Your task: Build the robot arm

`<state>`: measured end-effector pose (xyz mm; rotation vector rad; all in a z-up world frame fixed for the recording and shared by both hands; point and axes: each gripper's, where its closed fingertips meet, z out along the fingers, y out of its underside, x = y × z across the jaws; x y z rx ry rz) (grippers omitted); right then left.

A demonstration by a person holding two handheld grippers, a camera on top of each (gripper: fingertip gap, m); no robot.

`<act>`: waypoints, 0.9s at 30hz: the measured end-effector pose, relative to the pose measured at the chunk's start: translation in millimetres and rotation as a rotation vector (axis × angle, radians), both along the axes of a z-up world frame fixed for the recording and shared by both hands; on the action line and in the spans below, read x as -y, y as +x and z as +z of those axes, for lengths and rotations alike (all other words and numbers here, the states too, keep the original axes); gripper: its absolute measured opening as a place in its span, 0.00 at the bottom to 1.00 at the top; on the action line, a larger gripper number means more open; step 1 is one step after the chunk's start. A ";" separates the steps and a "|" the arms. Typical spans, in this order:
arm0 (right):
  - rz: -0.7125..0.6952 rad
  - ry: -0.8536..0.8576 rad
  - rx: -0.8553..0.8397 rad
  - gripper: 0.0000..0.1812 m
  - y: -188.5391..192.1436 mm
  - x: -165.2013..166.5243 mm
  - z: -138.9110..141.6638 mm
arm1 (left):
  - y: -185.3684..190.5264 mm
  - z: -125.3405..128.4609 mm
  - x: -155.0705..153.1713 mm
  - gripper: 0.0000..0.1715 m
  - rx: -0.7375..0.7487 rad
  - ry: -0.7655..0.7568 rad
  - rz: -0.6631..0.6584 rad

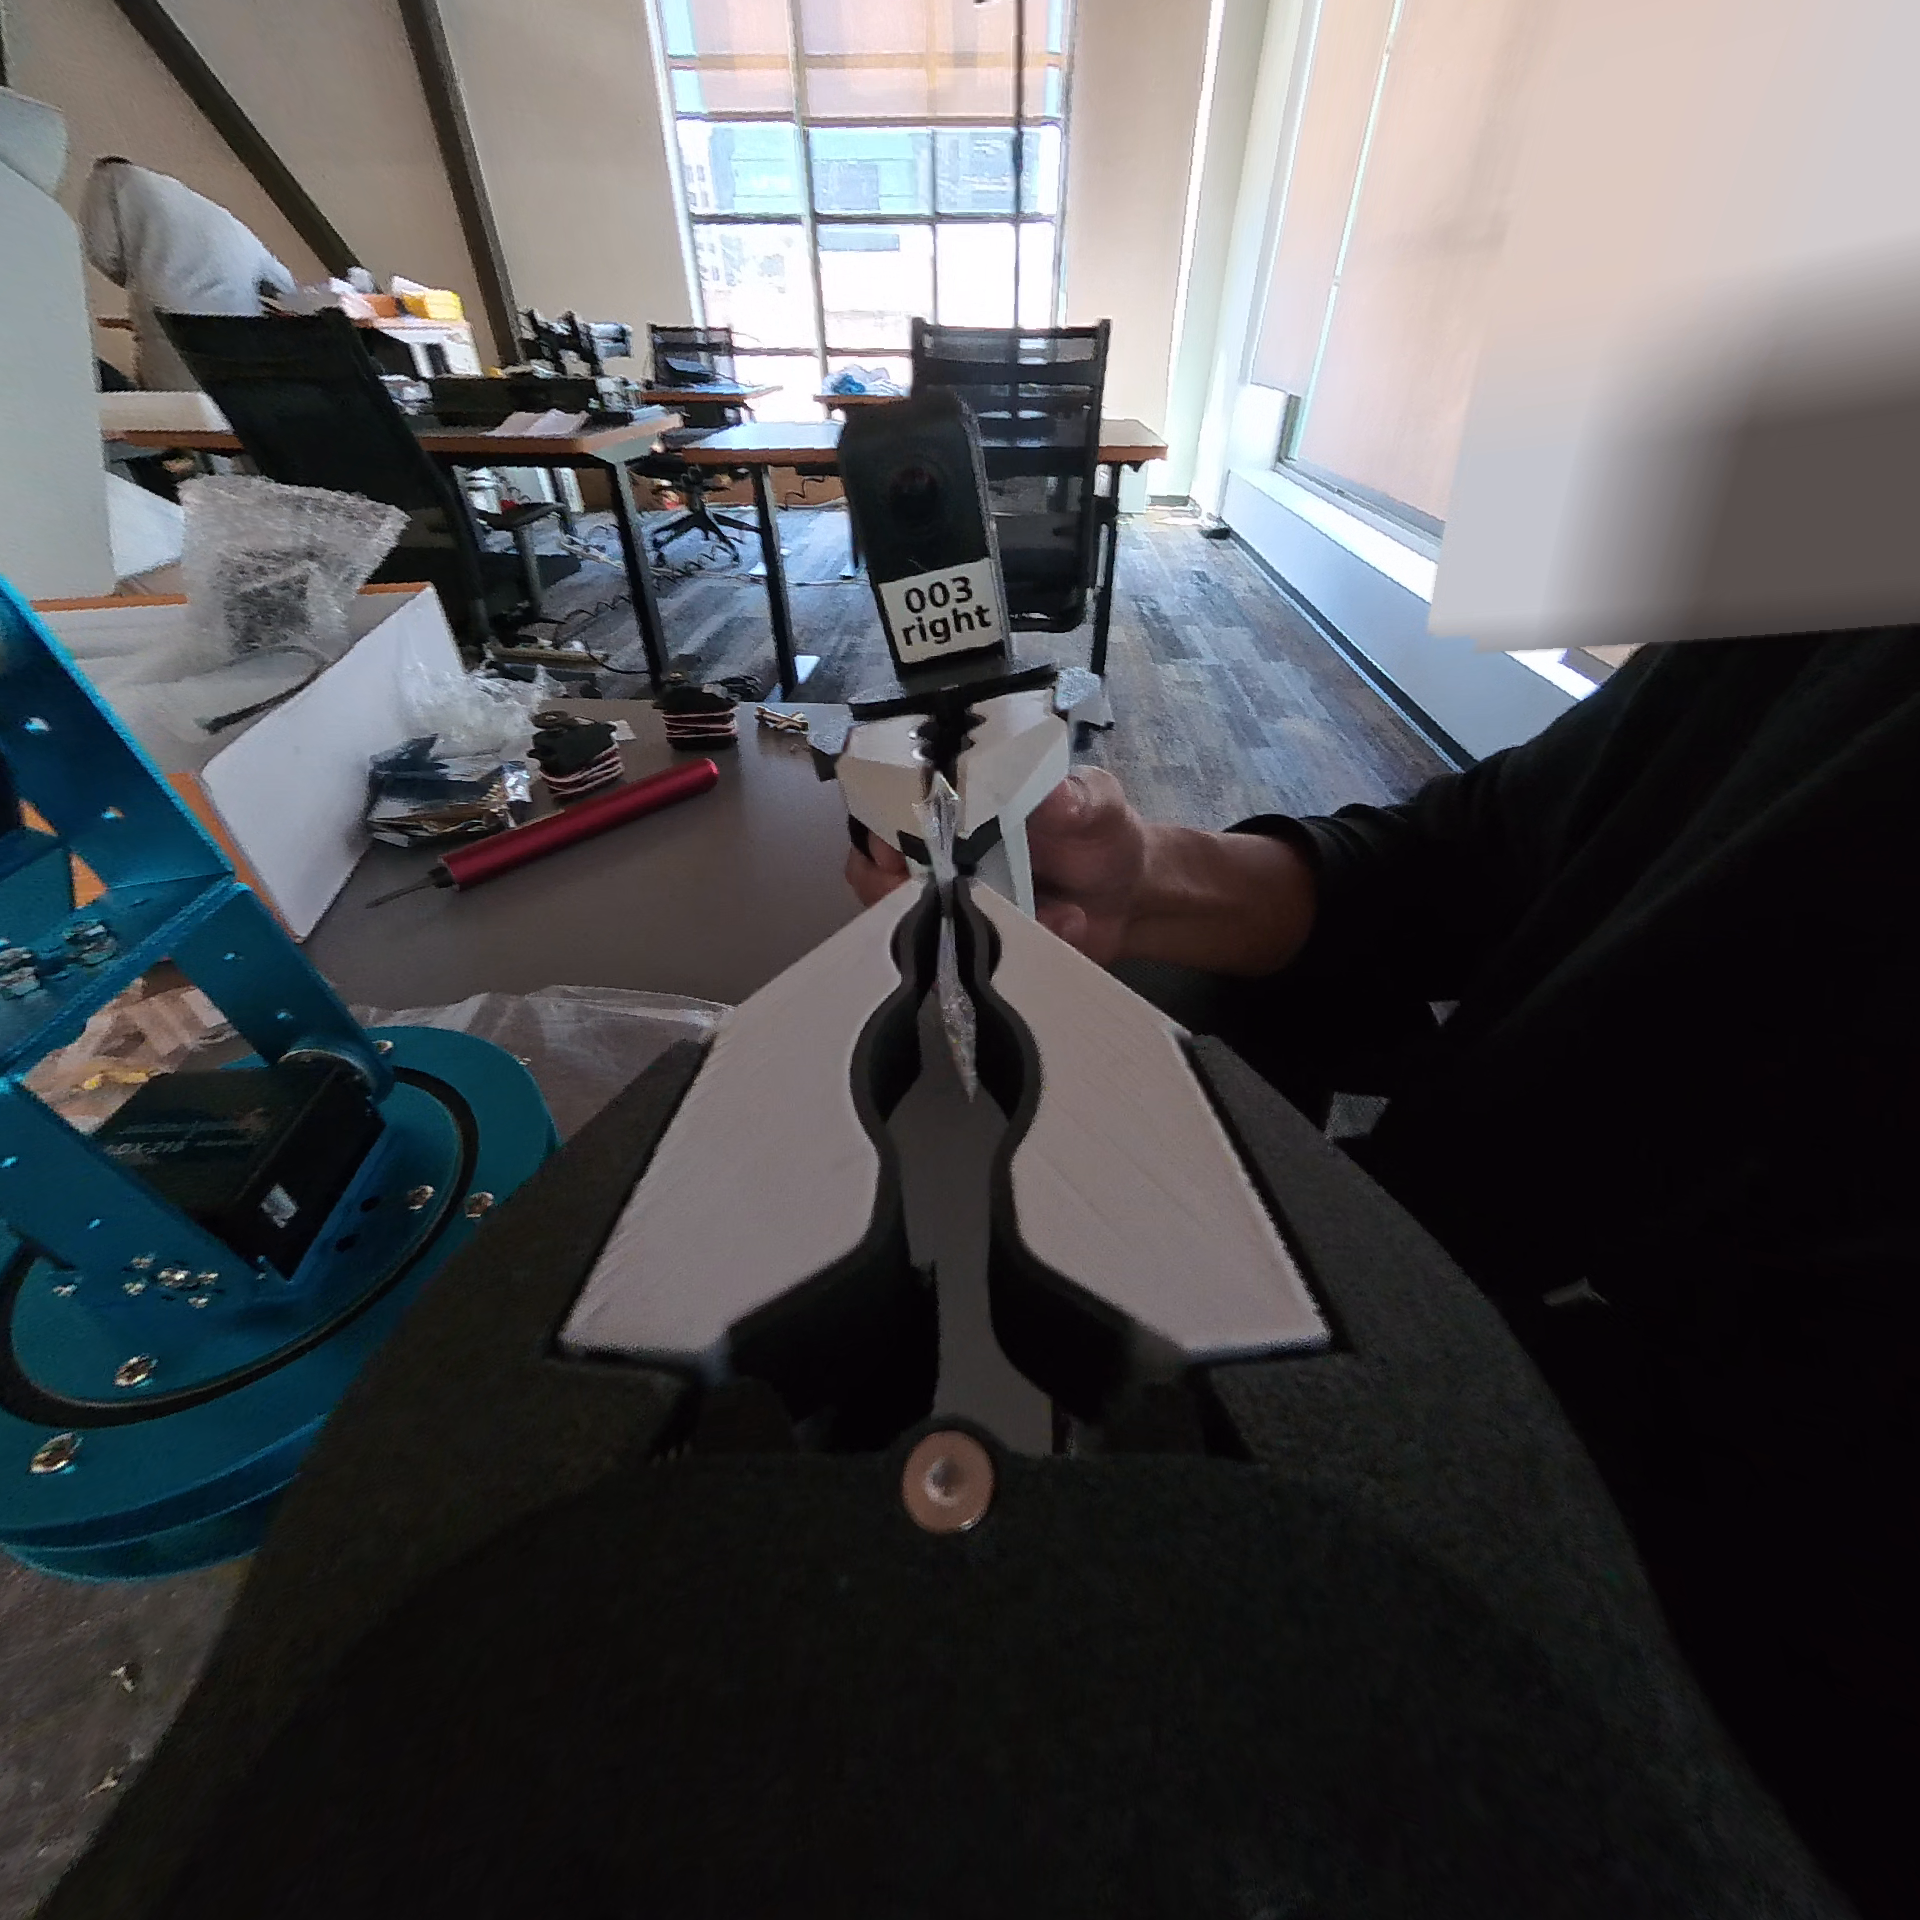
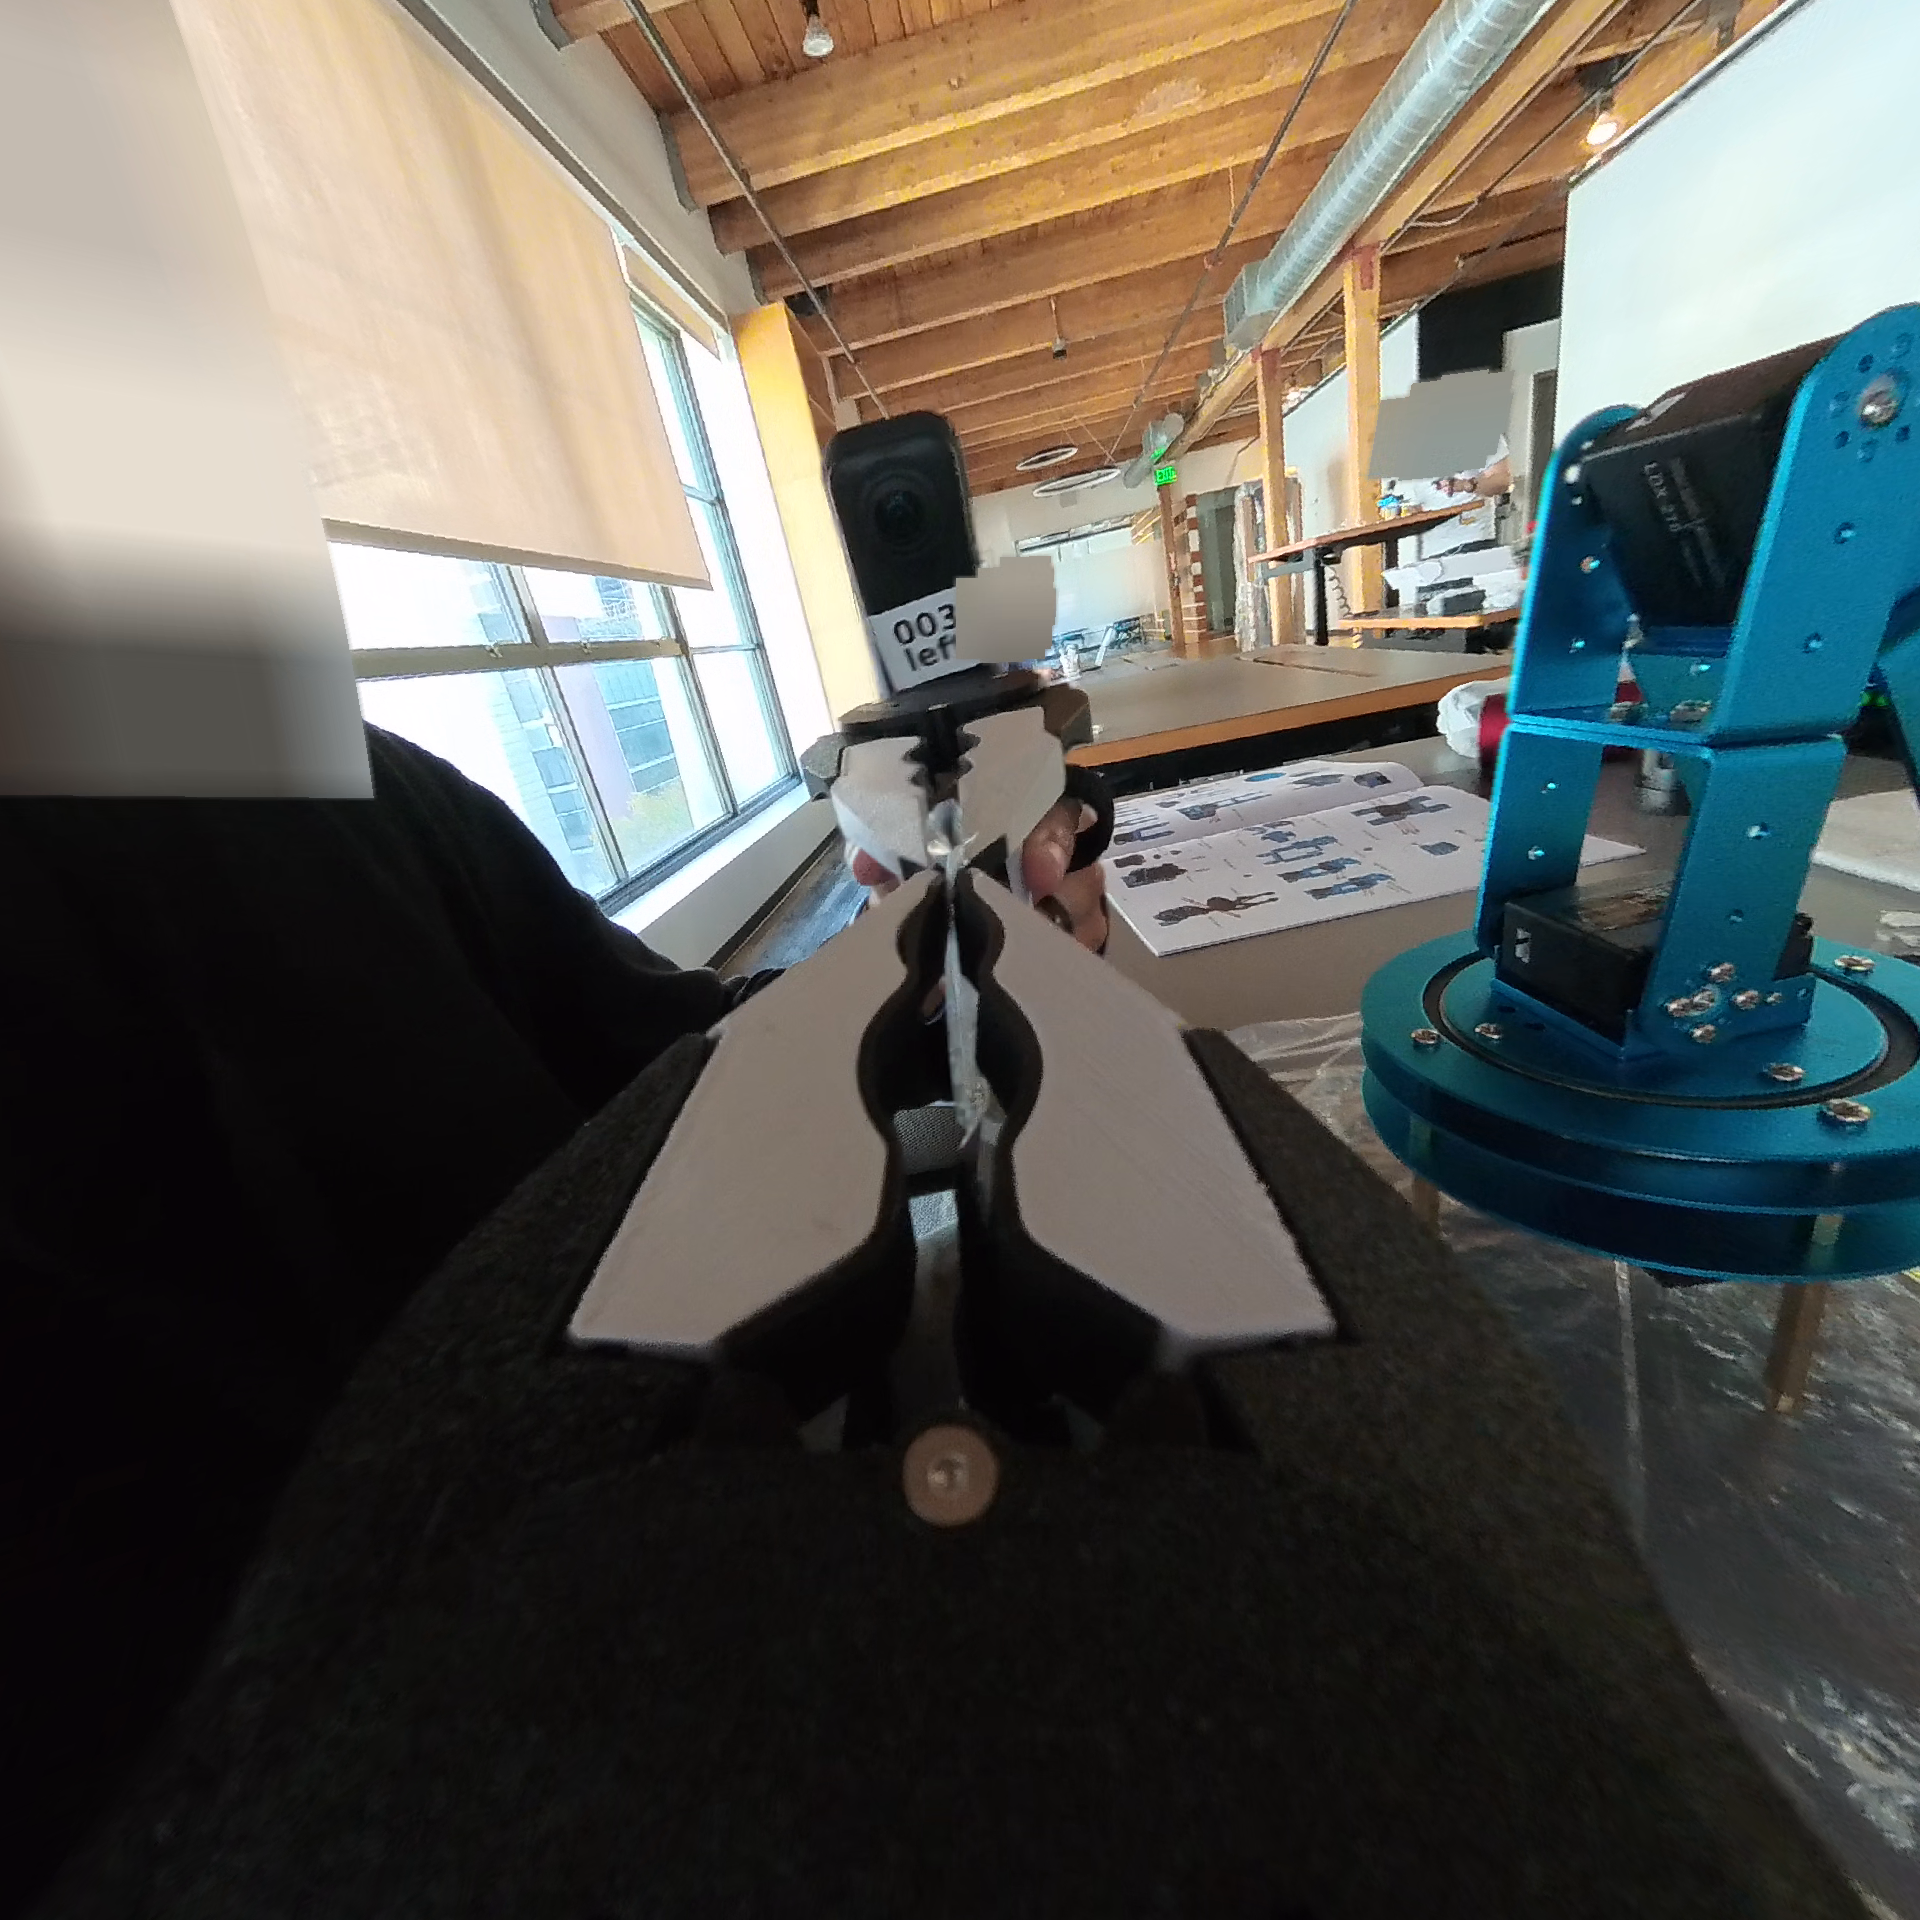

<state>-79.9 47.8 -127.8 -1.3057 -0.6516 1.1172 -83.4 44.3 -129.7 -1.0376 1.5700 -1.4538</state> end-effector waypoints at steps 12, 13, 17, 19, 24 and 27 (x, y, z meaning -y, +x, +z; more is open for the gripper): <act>0.006 0.013 0.010 0.00 -2.9 1.7 -1.7 | 4.9 0.2 4.5 0.00 0.016 -0.027 -0.008; 0.014 0.007 0.008 0.00 -3.3 2.3 -2.0 | 4.6 -0.1 5.1 0.00 0.014 -0.026 -0.015; 0.006 -0.012 0.010 0.00 -3.4 0.7 -3.8 | 4.5 -1.8 3.8 0.00 0.002 -0.031 -0.020; -0.003 -0.017 0.013 0.00 -2.9 -0.4 -4.4 | 5.0 -2.5 2.7 0.00 -0.002 -0.041 -0.020; 0.006 -0.026 0.012 0.00 -4.3 0.7 -4.9 | 3.9 -3.5 3.5 0.00 -0.003 -0.033 -0.034; 0.022 -0.046 0.005 0.00 -5.0 1.2 -5.8 | 2.9 -4.8 4.1 0.00 -0.002 0.012 -0.026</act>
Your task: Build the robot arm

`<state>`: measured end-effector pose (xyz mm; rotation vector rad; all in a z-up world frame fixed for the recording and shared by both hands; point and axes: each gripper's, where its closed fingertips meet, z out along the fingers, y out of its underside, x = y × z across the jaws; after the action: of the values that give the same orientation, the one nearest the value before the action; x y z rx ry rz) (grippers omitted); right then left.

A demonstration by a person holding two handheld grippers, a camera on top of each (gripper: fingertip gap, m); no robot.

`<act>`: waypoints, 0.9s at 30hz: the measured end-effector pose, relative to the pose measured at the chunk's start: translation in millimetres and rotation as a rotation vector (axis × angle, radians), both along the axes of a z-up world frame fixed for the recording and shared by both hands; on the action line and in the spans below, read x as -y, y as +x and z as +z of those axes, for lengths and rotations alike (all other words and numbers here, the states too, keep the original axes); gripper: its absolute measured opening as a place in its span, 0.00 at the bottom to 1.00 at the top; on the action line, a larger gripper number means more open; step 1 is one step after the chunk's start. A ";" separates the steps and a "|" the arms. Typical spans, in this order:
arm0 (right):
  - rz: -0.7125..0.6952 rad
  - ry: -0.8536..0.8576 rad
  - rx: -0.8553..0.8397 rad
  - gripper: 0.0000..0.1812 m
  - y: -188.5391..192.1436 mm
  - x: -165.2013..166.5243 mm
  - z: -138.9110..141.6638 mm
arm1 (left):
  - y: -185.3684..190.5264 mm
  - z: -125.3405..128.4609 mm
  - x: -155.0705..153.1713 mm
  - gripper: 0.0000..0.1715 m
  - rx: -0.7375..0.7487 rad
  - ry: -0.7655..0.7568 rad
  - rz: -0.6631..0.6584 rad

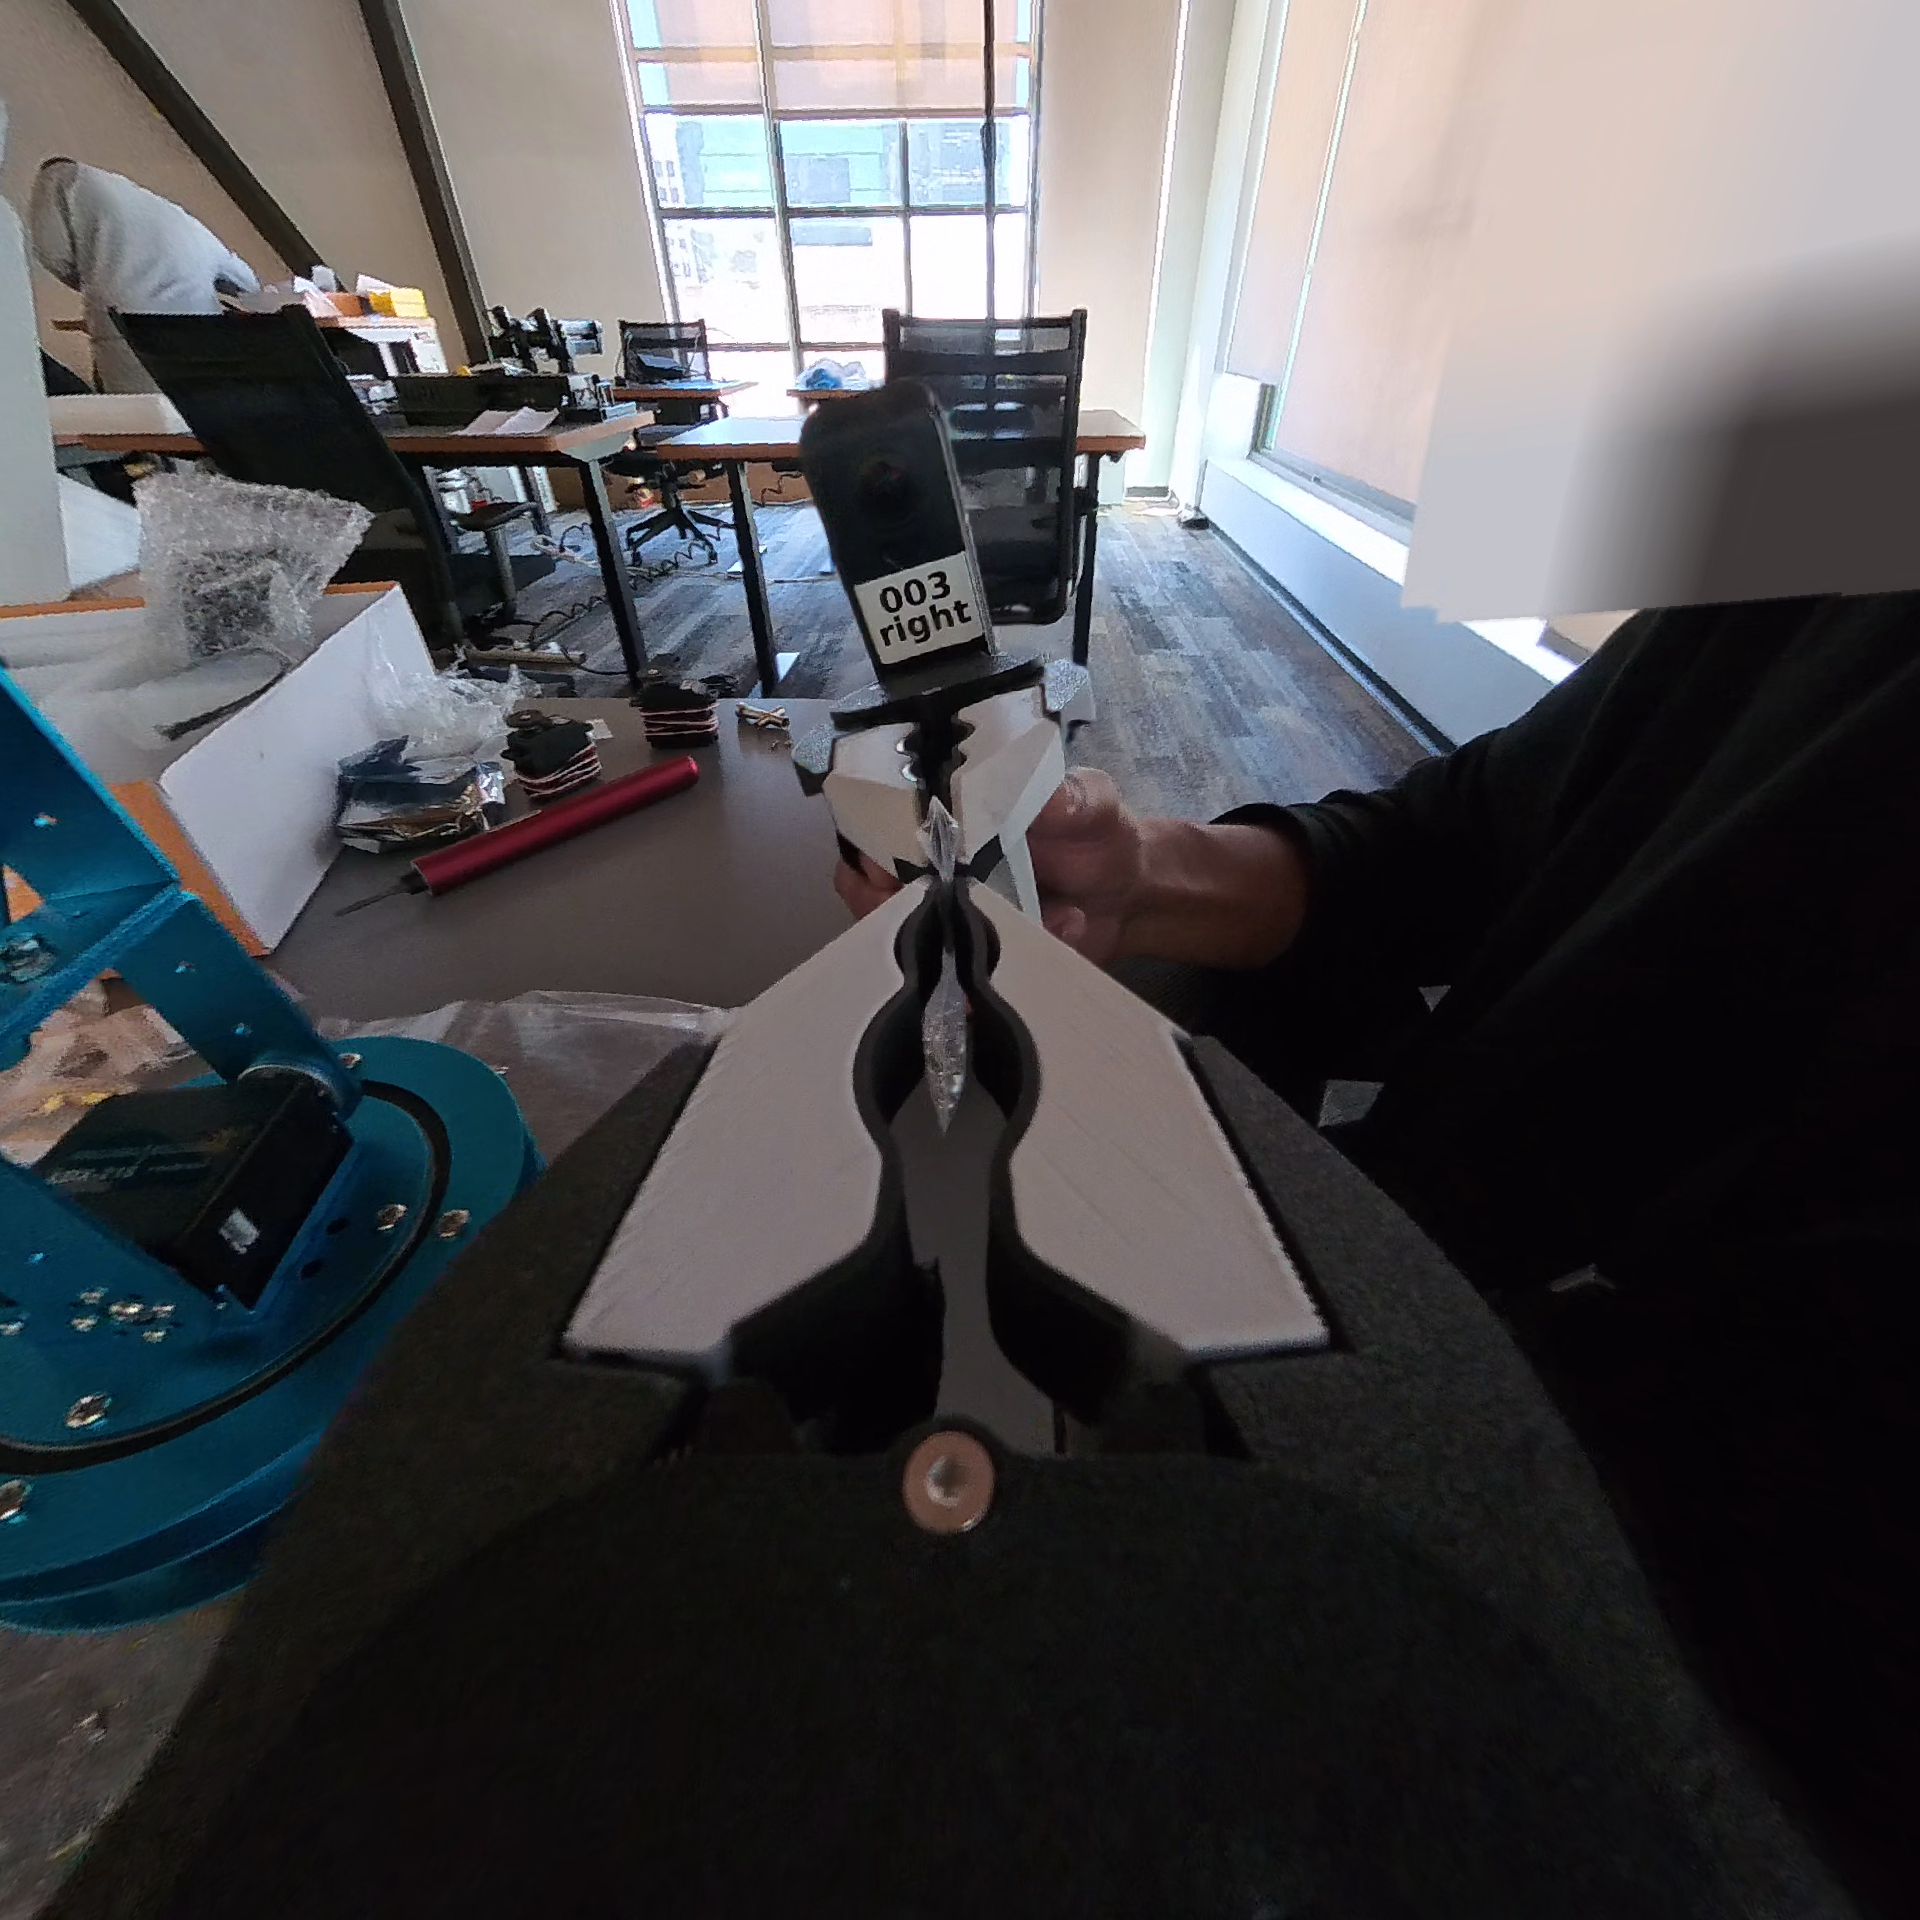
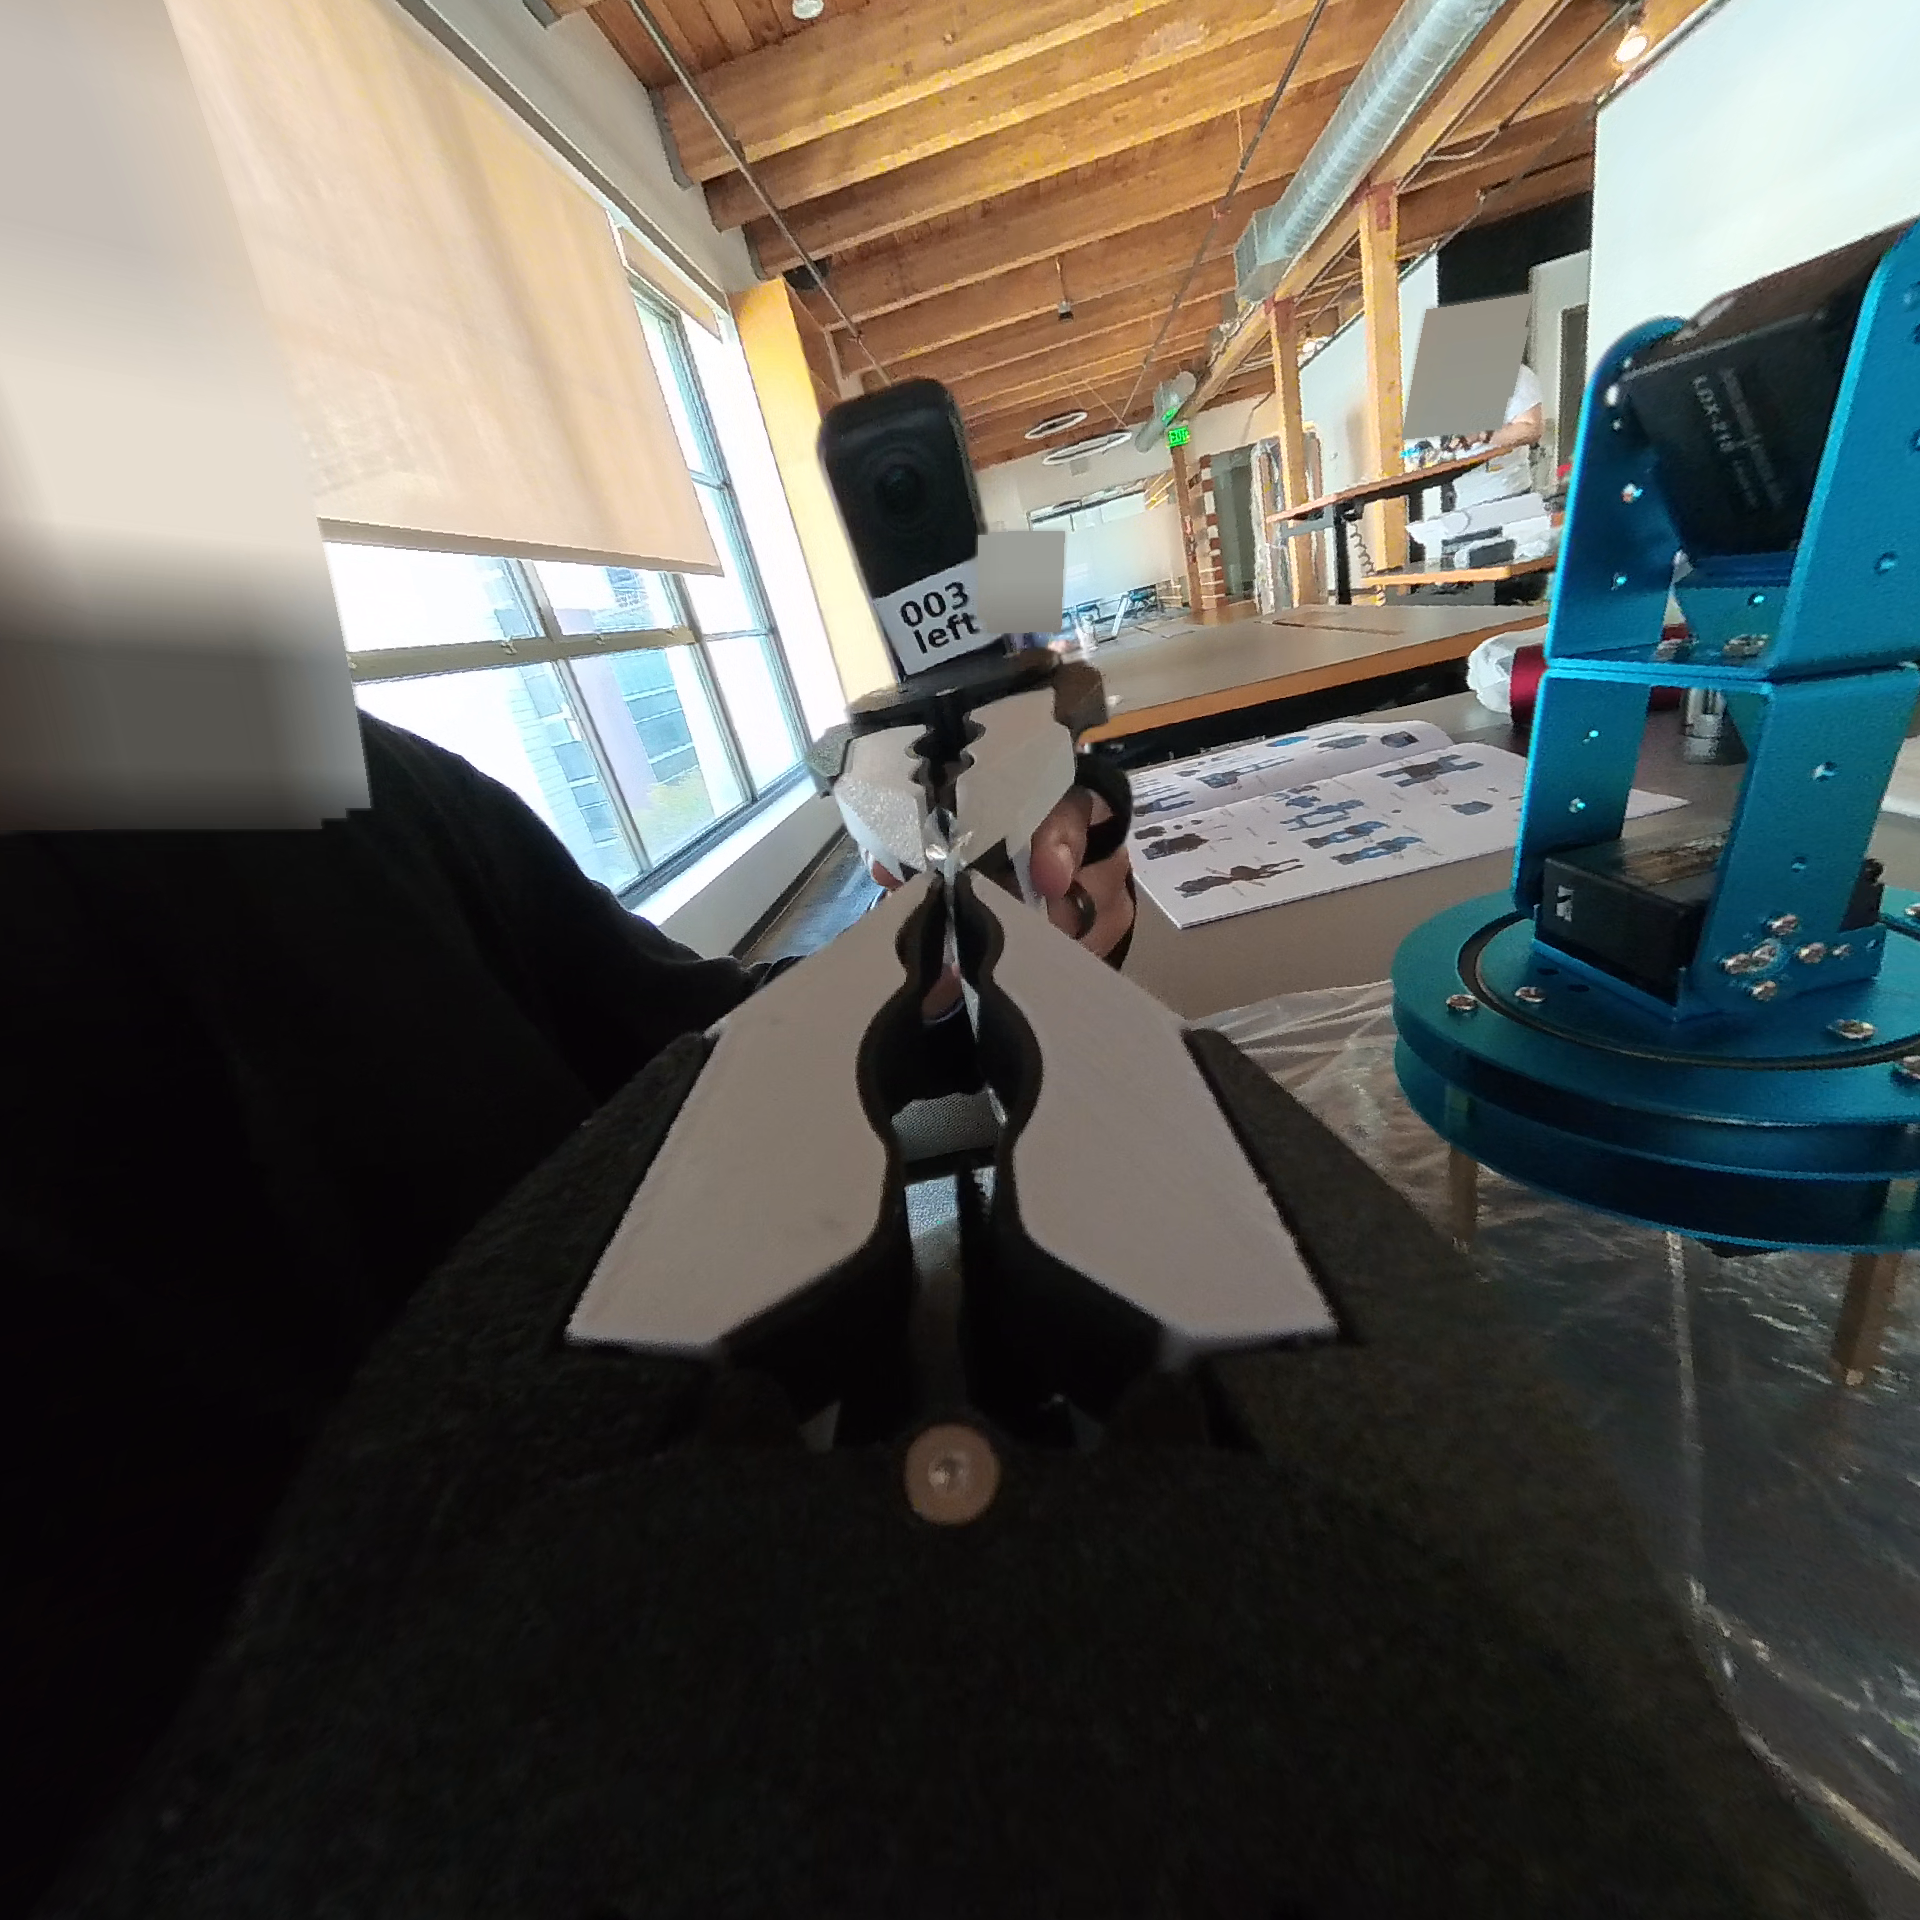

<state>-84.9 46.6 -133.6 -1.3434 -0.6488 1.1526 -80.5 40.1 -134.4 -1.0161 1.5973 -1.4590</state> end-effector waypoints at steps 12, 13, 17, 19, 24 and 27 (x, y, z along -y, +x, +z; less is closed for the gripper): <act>-0.031 0.005 0.027 0.00 6.5 -3.9 -1.3 | 1.8 -2.5 -6.5 0.02 -0.007 -0.057 0.017; -0.034 0.003 0.020 0.00 8.9 -4.2 -0.5 | 2.2 -2.0 -7.1 0.03 -0.002 -0.061 0.019; -0.036 0.005 0.026 0.00 8.3 -4.2 -1.8 | 4.1 0.1 -7.3 0.03 0.010 -0.076 0.016; -0.032 0.008 0.021 0.00 7.8 -3.8 -0.4 | 5.3 -1.7 -8.0 0.03 0.000 -0.074 0.020; -0.025 0.012 0.014 0.00 7.7 -2.4 0.6 | 5.3 -1.8 -6.5 0.02 0.000 -0.079 0.011; -0.025 0.009 0.019 0.00 6.9 -2.6 -0.6 | 4.9 -1.6 -3.5 0.00 0.006 -0.086 -0.009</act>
<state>-78.0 49.2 -134.2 -1.3527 -0.6482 1.1167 -75.5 43.6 -136.1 -1.0533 1.5479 -1.5474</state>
